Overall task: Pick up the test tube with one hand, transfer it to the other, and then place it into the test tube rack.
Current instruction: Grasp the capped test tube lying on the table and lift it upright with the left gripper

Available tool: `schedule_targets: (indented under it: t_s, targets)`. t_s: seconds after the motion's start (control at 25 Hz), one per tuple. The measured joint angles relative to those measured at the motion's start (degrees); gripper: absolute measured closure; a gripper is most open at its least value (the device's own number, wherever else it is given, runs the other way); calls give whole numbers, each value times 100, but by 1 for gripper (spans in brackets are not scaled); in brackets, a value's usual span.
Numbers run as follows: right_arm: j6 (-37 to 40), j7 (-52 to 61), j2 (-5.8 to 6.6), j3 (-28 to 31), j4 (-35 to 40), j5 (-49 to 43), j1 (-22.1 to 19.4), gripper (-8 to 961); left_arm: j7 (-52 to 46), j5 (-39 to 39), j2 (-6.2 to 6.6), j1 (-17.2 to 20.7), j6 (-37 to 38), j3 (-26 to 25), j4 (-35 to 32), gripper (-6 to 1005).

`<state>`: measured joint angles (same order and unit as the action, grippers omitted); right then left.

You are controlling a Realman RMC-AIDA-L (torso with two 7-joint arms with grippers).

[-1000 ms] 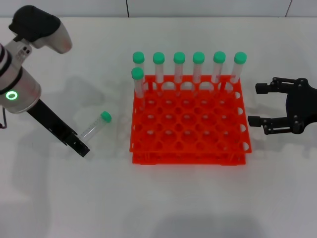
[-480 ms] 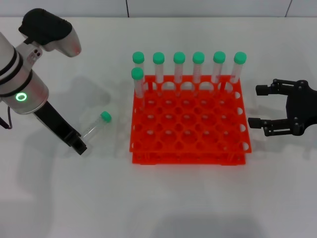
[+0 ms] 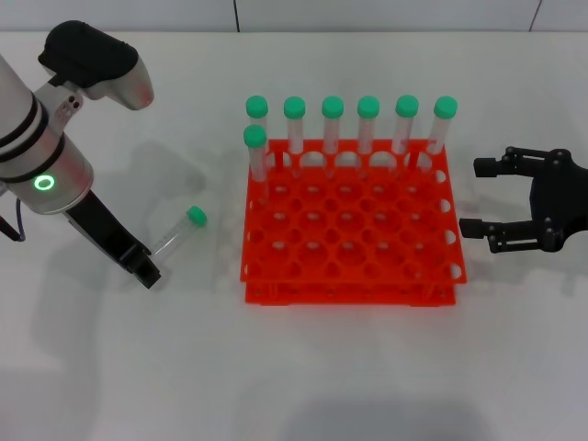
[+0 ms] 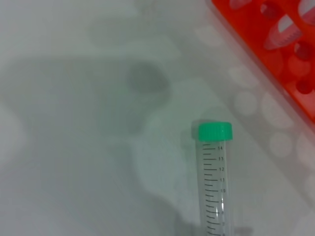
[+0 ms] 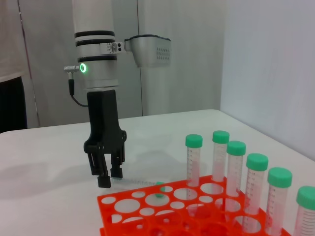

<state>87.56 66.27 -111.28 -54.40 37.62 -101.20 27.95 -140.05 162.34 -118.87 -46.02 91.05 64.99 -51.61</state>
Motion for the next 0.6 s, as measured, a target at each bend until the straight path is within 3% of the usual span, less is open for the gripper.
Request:
schedule_targets:
  t_s: [0.28,0.6]
  targets:
    - [-2,0,-15,0,0,0,0,112,-33,-1,-3,-4,-104,64,13,575]
    - [-2,0,-32,3,0,14,-5,112,-52,-5,5,-69,-161,234,222,708]
